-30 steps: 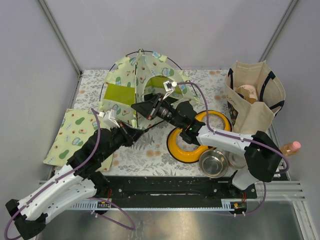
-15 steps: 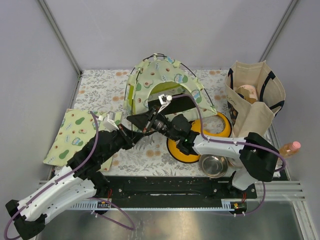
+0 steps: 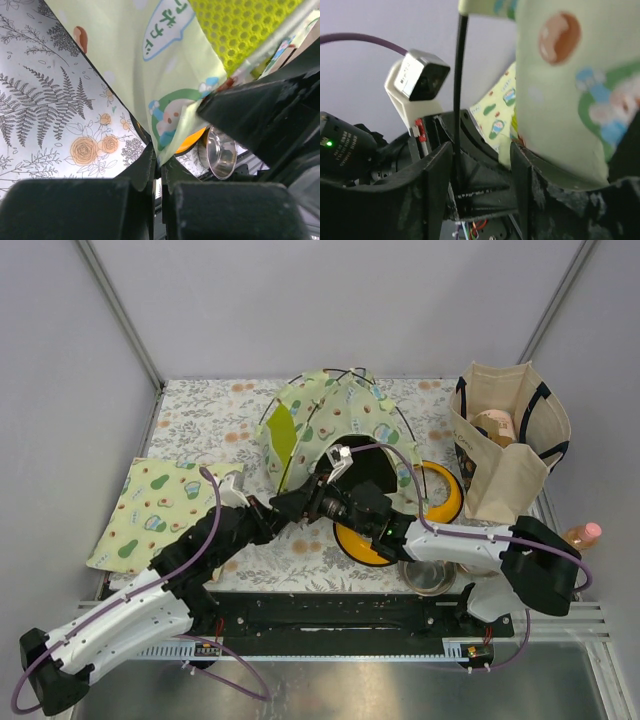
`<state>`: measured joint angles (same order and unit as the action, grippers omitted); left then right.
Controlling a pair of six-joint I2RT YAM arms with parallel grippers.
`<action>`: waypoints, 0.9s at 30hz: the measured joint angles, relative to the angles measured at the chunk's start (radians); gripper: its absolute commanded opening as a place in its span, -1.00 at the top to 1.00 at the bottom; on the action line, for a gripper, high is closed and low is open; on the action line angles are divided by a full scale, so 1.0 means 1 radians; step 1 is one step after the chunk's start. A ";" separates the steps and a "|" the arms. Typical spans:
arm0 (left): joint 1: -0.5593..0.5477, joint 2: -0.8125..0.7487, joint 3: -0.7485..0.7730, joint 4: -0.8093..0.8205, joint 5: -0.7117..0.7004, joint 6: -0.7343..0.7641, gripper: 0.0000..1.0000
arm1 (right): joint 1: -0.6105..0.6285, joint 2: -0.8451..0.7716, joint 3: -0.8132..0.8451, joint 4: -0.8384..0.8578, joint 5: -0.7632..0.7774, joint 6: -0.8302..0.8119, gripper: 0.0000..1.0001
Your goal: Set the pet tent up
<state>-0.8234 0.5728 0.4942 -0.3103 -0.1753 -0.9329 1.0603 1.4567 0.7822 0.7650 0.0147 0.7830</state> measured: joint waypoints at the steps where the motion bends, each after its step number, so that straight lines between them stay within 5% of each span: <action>1: 0.000 0.007 -0.006 0.017 -0.002 0.005 1.00 | 0.000 -0.007 -0.005 -0.020 -0.003 0.001 -0.22; 9: 0.000 0.022 -0.064 0.113 -0.006 0.037 1.00 | 0.004 -0.034 -0.022 -0.177 -0.031 -0.002 -0.07; 16: 0.000 0.027 -0.064 0.138 -0.006 0.068 1.00 | 0.014 -0.034 -0.029 -0.171 -0.033 -0.041 0.08; 23: 0.000 0.024 -0.065 0.135 -0.016 0.067 1.00 | 0.052 -0.034 -0.034 -0.122 -0.022 -0.075 -0.09; 27: 0.000 0.025 -0.065 0.098 -0.042 0.034 1.00 | 0.056 -0.034 -0.030 -0.123 0.005 -0.099 0.07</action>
<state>-0.8234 0.5976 0.4294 -0.2123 -0.2169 -0.8986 1.1160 1.4227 0.7521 0.6422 0.0193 0.6838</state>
